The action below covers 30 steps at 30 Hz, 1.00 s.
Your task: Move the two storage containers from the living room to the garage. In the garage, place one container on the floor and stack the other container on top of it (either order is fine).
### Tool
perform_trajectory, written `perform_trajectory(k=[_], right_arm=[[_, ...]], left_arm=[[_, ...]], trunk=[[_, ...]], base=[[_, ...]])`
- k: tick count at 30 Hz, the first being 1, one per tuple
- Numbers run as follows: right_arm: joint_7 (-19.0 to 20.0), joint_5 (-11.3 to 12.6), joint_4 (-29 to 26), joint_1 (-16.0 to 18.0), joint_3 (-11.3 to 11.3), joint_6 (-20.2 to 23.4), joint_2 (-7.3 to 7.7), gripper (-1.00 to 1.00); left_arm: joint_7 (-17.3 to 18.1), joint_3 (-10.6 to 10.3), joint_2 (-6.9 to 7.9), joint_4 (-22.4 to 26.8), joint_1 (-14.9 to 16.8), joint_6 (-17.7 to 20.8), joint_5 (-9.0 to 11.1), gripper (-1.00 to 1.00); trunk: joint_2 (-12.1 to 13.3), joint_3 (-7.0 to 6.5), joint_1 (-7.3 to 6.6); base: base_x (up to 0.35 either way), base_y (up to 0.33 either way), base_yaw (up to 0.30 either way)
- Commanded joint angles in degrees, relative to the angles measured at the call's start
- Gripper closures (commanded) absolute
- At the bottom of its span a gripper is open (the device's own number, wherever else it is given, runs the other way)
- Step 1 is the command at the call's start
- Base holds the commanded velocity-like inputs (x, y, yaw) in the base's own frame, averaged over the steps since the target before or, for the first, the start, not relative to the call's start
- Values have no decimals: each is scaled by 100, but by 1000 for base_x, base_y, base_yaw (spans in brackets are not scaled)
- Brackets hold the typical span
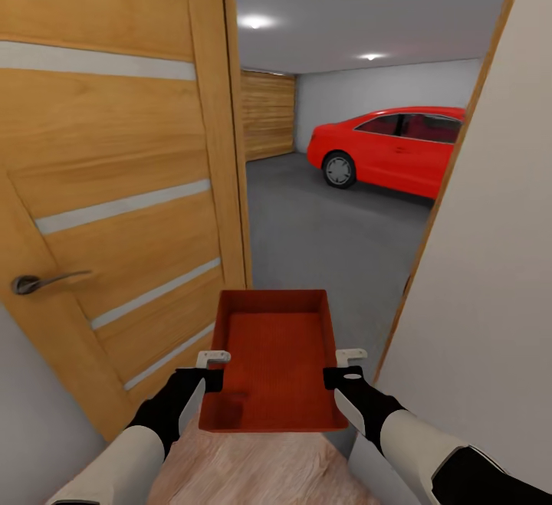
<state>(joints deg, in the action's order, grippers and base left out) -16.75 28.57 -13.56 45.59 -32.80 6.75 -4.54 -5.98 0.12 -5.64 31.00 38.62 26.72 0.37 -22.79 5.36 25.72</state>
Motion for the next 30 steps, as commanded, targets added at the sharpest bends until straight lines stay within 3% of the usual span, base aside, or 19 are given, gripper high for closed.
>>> perform_trajectory(k=[1,14,22,30], right_arm=[[-48,96,12,2,-79,37,-3,100],[-48,96,12,2,-78,37,-4,100],[-48,96,12,2,-77,37,-3,100],[-48,96,12,2,-77,37,-11,100]], left_arm=[[-53,50,-7,25,5,-418,-239,100],[-47,50,-7,32,5,-422,-239,100],[-49,50,-7,46,5,-422,-239,100],[-51,50,-7,47,5,-422,-239,100]], trunk=[[-13,13,6],[-13,13,6],[-13,13,6],[-13,13,6]], base=[[243,205,-241],[234,190,-198],[30,19,-23],[1,0,-172]])
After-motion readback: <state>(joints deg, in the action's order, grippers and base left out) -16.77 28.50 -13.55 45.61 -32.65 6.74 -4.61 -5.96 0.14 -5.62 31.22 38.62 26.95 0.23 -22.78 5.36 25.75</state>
